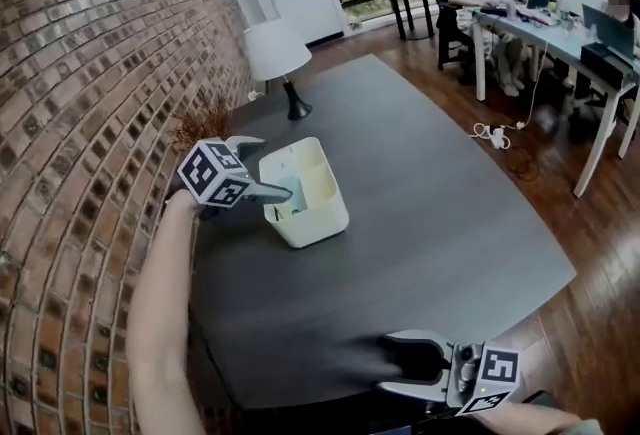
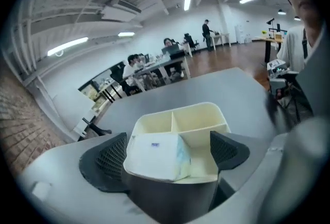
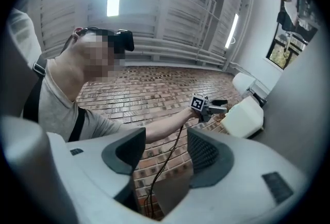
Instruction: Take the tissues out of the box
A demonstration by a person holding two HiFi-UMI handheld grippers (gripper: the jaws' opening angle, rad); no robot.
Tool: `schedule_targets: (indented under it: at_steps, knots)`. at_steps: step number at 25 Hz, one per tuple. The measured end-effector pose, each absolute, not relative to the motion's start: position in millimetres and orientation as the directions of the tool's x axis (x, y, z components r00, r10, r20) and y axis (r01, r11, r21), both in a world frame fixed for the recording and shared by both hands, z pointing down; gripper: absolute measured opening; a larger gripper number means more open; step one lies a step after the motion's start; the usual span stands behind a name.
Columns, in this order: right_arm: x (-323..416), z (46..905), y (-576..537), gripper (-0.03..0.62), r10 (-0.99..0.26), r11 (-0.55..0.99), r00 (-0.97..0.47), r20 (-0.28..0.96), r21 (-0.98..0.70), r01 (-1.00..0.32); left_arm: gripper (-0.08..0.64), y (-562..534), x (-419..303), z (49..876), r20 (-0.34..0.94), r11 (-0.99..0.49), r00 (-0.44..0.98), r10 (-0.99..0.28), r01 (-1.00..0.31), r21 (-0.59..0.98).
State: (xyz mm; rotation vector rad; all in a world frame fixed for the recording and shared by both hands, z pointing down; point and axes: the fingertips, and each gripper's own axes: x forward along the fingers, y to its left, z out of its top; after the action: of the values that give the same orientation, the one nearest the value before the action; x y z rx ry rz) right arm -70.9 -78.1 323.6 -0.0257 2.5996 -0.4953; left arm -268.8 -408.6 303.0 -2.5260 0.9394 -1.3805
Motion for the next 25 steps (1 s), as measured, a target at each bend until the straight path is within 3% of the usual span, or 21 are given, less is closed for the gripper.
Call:
schedule_targets:
  at_steps: [6, 12, 25]
  knots:
    - [-63.4, 328.4, -89.1, 0.267, -0.156, 0.924, -0.875, -0.458, -0.381, 0.035, 0.521, -437.8, -296.9, 349.8, 0.899, -0.875, 0.148, -0.413, -0.339, -0.346]
    - [-55.1, 328.8, -100.3, 0.267, -0.191, 0.911, -0.864, -0.466, -0.412, 0.021, 0.528, -446.0, -290.1, 372.0, 0.933, -0.904, 0.147, -0.329, -0.336, -0.265]
    - [-62.1, 333.5, -95.7, 0.267, -0.174, 0.918, -0.874, -0.454, -0.397, 0.023, 0.489, -449.3, -292.6, 357.3, 0.917, -0.881, 0.053, -0.395, -0.304, -0.362]
